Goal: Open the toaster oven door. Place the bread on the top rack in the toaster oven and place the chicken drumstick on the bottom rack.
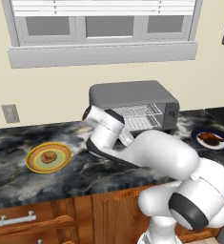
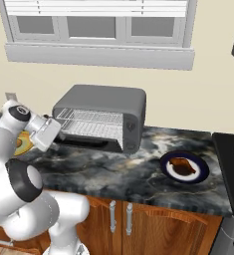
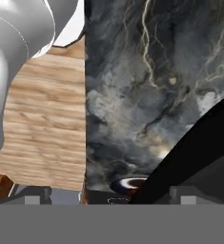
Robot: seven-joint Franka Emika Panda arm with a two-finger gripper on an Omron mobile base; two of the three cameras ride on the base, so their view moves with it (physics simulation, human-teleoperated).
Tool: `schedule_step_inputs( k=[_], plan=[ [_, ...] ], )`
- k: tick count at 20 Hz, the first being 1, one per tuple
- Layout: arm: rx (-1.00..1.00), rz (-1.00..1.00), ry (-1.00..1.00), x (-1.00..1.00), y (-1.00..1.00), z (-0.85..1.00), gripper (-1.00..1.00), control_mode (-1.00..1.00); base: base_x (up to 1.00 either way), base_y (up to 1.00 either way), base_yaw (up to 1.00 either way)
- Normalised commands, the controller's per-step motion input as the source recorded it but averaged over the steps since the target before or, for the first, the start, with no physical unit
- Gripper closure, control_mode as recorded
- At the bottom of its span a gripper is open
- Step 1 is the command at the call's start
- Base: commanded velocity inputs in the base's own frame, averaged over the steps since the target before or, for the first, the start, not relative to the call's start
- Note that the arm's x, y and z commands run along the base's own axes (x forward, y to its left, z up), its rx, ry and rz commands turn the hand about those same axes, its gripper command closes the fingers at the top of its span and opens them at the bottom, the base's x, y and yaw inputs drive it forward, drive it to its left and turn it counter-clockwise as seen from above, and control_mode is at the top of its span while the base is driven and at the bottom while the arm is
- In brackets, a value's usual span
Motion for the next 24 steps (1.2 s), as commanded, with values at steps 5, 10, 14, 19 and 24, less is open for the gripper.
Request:
schedule_step_inputs(
  k=[5,10,14,19,24],
  plan=[
    [-0.04,0.12,0.24,-0.11,0.00,-0.58,-1.00,-1.00,0.00,0.00,0.00],
    [-0.07,0.18,0.33,0.00,0.00,-0.38,-1.00,-1.00,0.00,0.00,0.00],
    [-0.05,0.19,0.31,-0.06,0.00,-0.41,-1.00,-1.00,0.00,0.00,0.00],
    [-0.02,0.19,0.30,-0.02,0.00,-0.37,-1.00,-1.00,0.00,0.00,0.00],
    [-0.03,0.21,0.30,0.00,0.00,-0.38,-1.00,-1.00,0.00,0.00,0.00]
  ],
)
